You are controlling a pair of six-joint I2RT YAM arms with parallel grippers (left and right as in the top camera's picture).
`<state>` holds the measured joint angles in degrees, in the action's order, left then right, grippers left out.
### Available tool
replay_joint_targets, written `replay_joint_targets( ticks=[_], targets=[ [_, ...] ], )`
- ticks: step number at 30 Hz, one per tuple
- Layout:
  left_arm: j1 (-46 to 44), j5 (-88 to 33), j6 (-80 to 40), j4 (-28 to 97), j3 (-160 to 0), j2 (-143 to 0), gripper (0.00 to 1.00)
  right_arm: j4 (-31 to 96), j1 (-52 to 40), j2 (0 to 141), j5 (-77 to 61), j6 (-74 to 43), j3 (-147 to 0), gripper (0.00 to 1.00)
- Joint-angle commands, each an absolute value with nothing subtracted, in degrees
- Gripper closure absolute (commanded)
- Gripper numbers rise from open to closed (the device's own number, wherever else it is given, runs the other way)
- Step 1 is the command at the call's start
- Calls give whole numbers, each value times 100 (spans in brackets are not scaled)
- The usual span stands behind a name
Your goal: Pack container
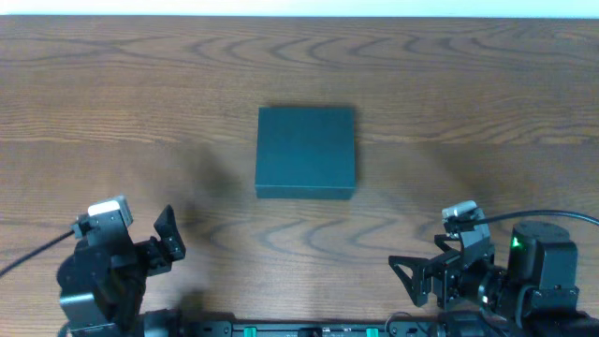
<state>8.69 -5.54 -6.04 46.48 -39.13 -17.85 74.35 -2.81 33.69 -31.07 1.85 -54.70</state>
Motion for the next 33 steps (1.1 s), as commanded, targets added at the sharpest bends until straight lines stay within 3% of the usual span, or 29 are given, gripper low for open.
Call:
replay_joint_targets(
  ticks=[1,18,33],
  targets=[
    [1236,-502,-648,4270,-3098,-1238,5,7437,-340,3354,-3148,110,-5461,1],
    [1474,-626,-952,2469,-731,-56,5,7437,-340,3354,-3148,110,-5461,1],
    [1306,-600,-902,2362,-690,-25,5,7437,-340,3354,-3148,110,-5461,1]
  ],
)
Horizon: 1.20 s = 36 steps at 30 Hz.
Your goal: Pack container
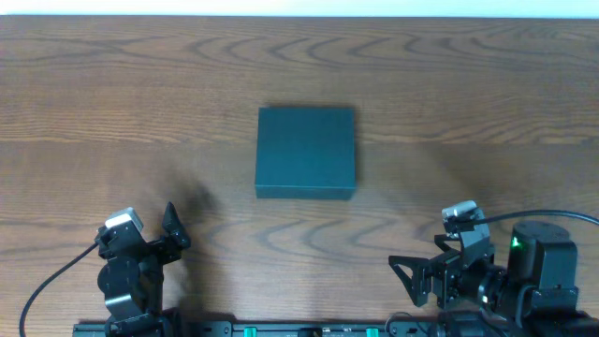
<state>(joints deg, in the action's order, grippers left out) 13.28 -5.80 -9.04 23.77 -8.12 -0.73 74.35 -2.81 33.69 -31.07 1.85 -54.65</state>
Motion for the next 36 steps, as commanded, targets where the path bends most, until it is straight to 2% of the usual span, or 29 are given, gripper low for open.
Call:
replay_joint_targets(
  ticks=[1,16,20,24,28,36],
  targets=[
    [1306,-600,-902,2362,-690,-25,5,7437,-340,3354,-3148,110,-5461,1],
    [1306,-600,-902,2362,-690,-25,5,7437,-340,3354,-3142,119,-5461,1],
    [1306,-600,-902,2362,-690,-25,5,6783,-357,3247,-2355,384,-5325,1],
    [1306,-600,-902,2362,-690,-25,5,5402,-395,2517,-1975,919,-4368,1],
    [1306,-600,-902,2362,-690,-25,5,4484,-395,1544,-1627,930,-3052,1],
    [1306,-600,-902,2362,-690,-25,5,4167,-399,64,-1629,926,-1382,1]
  ],
)
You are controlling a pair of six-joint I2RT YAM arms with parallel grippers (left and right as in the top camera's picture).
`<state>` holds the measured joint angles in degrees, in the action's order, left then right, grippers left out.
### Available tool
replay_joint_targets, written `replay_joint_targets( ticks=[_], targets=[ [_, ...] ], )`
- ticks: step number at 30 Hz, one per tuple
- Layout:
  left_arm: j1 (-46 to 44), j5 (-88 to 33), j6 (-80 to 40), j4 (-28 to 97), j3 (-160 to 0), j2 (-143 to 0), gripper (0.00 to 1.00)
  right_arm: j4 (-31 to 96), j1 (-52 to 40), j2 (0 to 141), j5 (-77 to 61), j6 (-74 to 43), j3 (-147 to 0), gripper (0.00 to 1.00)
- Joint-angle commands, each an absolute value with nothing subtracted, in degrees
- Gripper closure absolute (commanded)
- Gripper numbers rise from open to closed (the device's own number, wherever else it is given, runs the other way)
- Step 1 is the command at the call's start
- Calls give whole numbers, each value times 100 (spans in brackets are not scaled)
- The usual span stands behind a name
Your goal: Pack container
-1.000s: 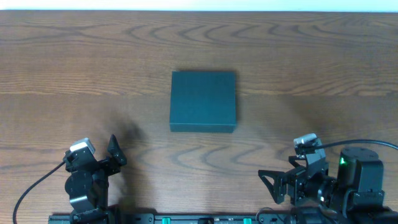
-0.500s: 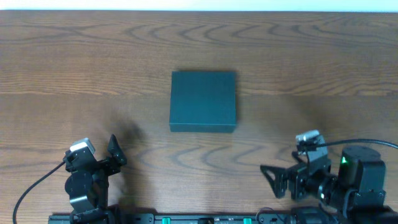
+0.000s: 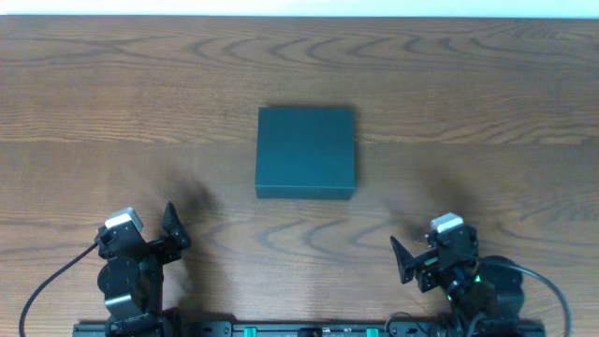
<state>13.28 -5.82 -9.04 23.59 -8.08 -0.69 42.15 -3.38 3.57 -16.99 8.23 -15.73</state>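
Note:
A closed teal box [image 3: 306,152], square and flat-lidded, lies in the middle of the wooden table. Nothing else of the task shows outside it. My left gripper [image 3: 171,227] sits low at the near left edge, pointing toward the box and well short of it. My right gripper [image 3: 404,260] sits at the near right edge, also apart from the box. Neither holds anything. From above, the fingers of each gripper overlap, so the gap between them cannot be read.
The wooden table [image 3: 487,112] stretches around the box on all sides. A dark rail with green marks [image 3: 299,329] runs along the near edge between the two arm bases. A cable trails from the left arm at the bottom left.
The right arm has folded in and now sits further left, with its gripper a little nearer the box than before. The left arm and the teal box have not moved.
At first the left arm stood taller at the near left edge, and the right arm was stretched out at the far right. Then the left arm was folded low at its base. Now the right arm is folded too. The box stayed closed and in place.

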Motion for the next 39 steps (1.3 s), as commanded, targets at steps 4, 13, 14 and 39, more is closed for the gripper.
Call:
replay_joint_targets(
  ticks=[4,13,14,39],
  targets=[
    [1306,-600,-902,2362,-690,-25,5,4130,-523,27,-1629,926,-1085,1],
    [1306,-600,-902,2359,-690,-25,5,4117,-746,30,-1586,840,-965,1],
    [1306,-600,-902,2362,-690,-25,5,4117,-749,30,-1586,840,-965,0],
    [1306,-600,-902,2362,-690,-25,5,4117,-749,30,-1586,840,-965,1]
  ],
)
